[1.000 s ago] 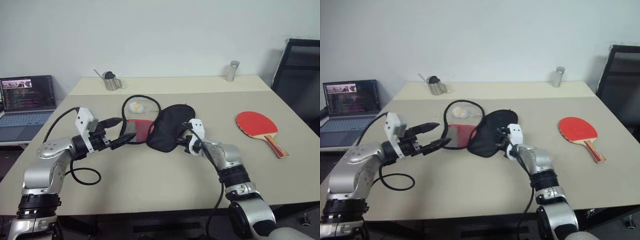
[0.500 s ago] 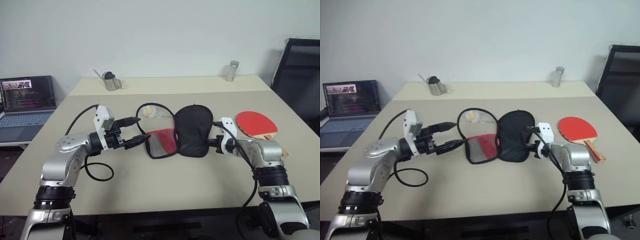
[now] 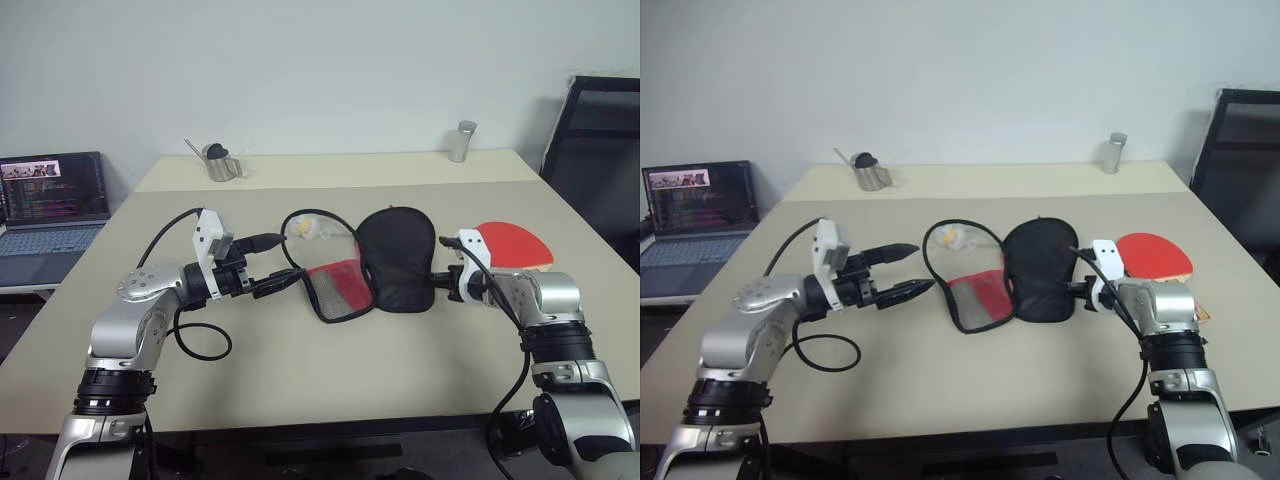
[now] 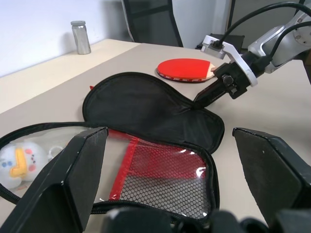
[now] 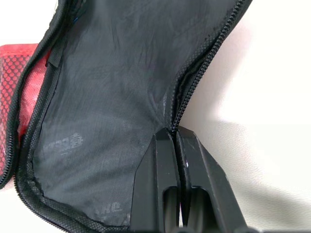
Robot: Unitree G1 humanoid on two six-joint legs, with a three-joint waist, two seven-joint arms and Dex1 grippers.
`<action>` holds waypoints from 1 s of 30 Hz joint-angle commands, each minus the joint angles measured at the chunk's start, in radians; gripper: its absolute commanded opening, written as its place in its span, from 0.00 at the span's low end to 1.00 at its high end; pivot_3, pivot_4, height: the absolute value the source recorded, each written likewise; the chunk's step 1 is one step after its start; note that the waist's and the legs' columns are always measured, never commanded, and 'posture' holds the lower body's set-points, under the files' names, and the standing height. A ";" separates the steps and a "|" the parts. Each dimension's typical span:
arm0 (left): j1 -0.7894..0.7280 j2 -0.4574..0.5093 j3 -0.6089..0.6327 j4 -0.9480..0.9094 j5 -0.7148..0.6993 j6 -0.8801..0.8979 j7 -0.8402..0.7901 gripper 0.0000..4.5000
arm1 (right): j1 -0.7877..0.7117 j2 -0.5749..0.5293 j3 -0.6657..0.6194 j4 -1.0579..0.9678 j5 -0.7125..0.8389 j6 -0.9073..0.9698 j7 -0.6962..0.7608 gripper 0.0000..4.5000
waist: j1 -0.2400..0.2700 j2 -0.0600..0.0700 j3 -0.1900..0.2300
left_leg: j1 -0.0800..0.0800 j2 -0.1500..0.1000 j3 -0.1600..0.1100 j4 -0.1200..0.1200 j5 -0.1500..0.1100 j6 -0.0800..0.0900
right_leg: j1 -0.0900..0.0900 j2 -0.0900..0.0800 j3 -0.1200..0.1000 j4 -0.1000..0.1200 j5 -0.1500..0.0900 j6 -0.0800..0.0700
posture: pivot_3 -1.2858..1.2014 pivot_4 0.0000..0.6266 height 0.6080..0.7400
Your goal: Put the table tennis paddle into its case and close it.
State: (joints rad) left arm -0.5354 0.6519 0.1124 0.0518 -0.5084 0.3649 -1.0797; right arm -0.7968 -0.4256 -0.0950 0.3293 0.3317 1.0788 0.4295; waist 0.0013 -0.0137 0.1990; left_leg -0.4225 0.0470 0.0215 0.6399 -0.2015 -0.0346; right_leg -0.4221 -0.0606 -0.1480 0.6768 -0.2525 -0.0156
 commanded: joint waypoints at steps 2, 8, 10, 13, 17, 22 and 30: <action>-0.023 -0.002 0.010 -0.014 -0.005 -0.013 0.001 1.00 | -0.017 -0.017 0.009 -0.029 0.001 0.007 0.021 0.01 | 0.000 0.000 0.000 | 0.000 0.000 0.000 0.000 0.000 0.000 | 0.000 0.000 0.000 0.000 0.000 0.000 | 0.52 0.24 1.00; -0.029 -0.008 0.006 -0.014 -0.006 -0.012 0.001 1.00 | -0.007 -0.016 -0.028 -0.045 0.000 -0.001 -0.017 0.20 | 0.000 0.000 0.000 | 0.000 0.000 0.000 0.000 0.000 0.000 | 0.000 0.000 0.000 0.000 0.000 0.000 | 0.52 0.24 1.00; -0.034 -0.012 0.006 -0.011 -0.006 -0.013 0.000 1.00 | 0.008 -0.030 -0.033 -0.079 0.004 0.001 -0.016 0.35 | 0.000 0.000 0.000 | 0.000 0.000 0.000 0.000 0.000 0.000 | 0.000 0.000 0.000 0.000 0.000 0.000 | 0.52 0.24 1.00; -0.038 -0.019 0.003 -0.013 -0.006 -0.013 -0.001 1.00 | 0.039 -0.061 -0.041 -0.146 0.014 -0.004 0.000 0.58 | 0.000 0.000 0.000 | 0.000 0.000 0.000 0.000 0.000 0.000 | 0.000 0.000 0.000 0.000 0.000 0.000 | 0.52 0.24 1.00; -0.039 -0.032 0.000 -0.031 -0.013 -0.007 0.003 1.00 | 0.090 -0.116 -0.095 -0.267 0.061 -0.010 0.045 0.91 | 0.002 -0.001 0.001 | 0.000 0.000 0.001 0.000 0.000 0.000 | 0.000 0.000 0.000 -0.001 0.000 0.000 | 0.52 0.24 1.00; -0.056 -0.059 -0.020 -0.052 -0.015 -0.005 0.007 1.00 | 0.146 -0.245 -0.177 -0.234 0.021 -0.120 0.052 1.00 | 0.007 -0.001 0.001 | 0.000 0.000 0.001 0.000 0.000 0.000 | 0.000 0.000 0.001 -0.002 0.000 0.000 | 0.52 0.24 1.00; -0.106 -0.092 -0.056 -0.014 0.002 -0.023 -0.017 1.00 | 0.182 -0.396 -0.192 0.081 -0.074 -0.310 0.065 1.00 | 0.010 -0.003 0.002 | 0.000 0.000 0.003 0.000 -0.001 0.000 | 0.000 0.000 0.001 -0.003 0.000 0.000 | 0.52 0.24 1.00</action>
State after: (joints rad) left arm -0.6196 0.5616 0.0583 0.0460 -0.5058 0.3611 -1.0862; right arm -0.6153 -0.7988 -0.2655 0.3833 0.2738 0.8112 0.4831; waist 0.0117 -0.0169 0.2009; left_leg -0.4217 0.0467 0.0251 0.6398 -0.2022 -0.0344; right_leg -0.4219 -0.0606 -0.1460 0.6740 -0.2525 -0.0155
